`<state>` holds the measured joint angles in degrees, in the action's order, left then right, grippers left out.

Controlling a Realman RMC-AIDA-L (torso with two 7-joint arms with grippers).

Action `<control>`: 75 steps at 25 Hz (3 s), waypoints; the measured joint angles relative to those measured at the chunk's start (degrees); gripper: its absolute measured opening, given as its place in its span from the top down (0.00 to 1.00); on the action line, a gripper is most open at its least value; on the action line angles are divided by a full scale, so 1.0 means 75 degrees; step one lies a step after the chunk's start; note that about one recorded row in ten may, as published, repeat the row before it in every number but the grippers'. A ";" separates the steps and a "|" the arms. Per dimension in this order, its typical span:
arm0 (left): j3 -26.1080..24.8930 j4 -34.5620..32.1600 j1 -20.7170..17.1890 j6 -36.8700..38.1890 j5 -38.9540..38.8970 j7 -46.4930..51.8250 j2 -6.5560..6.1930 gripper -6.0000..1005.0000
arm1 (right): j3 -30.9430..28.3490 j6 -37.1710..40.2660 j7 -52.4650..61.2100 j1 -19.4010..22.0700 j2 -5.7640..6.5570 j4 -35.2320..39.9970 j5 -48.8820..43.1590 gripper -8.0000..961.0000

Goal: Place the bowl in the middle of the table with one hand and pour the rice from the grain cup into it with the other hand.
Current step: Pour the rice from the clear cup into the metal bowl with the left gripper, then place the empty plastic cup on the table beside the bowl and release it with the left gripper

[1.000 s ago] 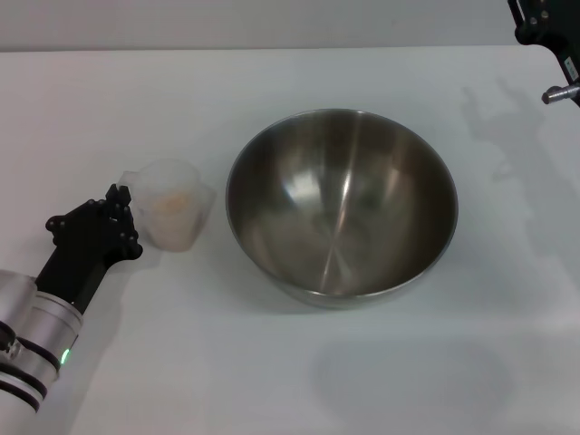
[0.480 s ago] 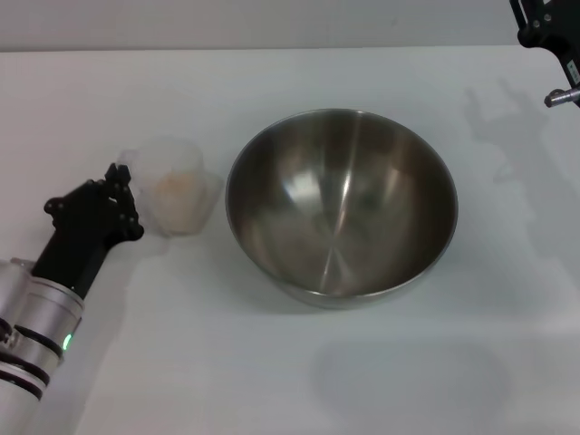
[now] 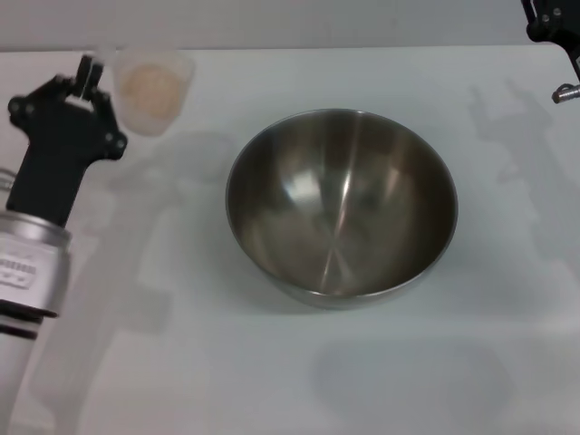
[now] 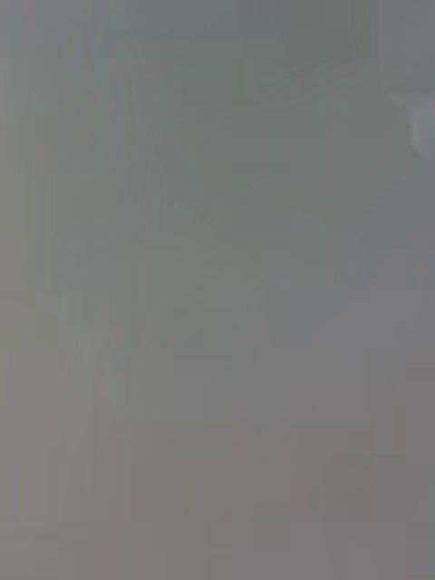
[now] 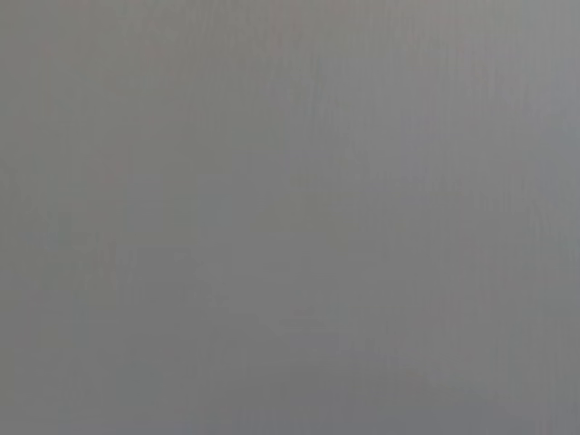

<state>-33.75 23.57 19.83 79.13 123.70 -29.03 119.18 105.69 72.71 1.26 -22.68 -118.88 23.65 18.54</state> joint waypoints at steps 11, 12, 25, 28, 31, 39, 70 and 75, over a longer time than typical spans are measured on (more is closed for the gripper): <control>0.0210 -0.0009 0.0618 0.0166 0.1737 -0.3254 0.0000 0.98 | -0.0193 0.0034 -0.0313 -0.0007 0.0015 0.0058 0.0000 0.46; 0.0210 -0.0009 0.0618 0.0166 0.1737 -0.3254 0.0000 0.98 | -0.0193 0.0034 -0.0313 -0.0007 0.0015 0.0058 0.0000 0.46; 0.0471 0.0322 0.0739 -0.0456 0.2467 -0.7237 0.0000 0.98 | -0.0289 0.0033 -0.0688 -0.0035 0.0031 0.0095 0.0000 0.46; 0.0478 0.0383 0.0687 -0.0477 0.2532 -0.8214 0.0000 0.98 | -0.0289 0.0031 -0.0703 -0.0045 0.0031 0.0094 0.0000 0.46; 0.0541 0.0488 0.0596 -0.0478 0.2549 -0.9547 0.0000 0.98 | -0.0289 0.0031 -0.0710 -0.0046 0.0031 0.0094 0.0000 0.46; 0.0761 0.0486 0.0511 -0.0245 0.2553 -1.1126 0.0000 0.98 | -0.0288 0.0031 -0.0774 -0.0045 0.0021 0.0093 0.0000 0.46; 0.0892 0.0571 0.0461 0.0374 0.2648 -1.1376 0.0000 0.98 | -0.0288 0.0031 -0.0789 -0.0077 0.0030 0.0163 0.0000 0.46; 0.0195 0.0928 0.0229 0.0393 0.1690 -0.6521 0.0002 0.98 | -0.0288 0.0033 -0.0789 -0.0077 0.0031 0.0158 0.0000 0.46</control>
<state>-32.28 30.53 21.54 82.08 136.37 -77.93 119.19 103.53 72.96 -4.66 -23.26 -118.65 24.83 18.55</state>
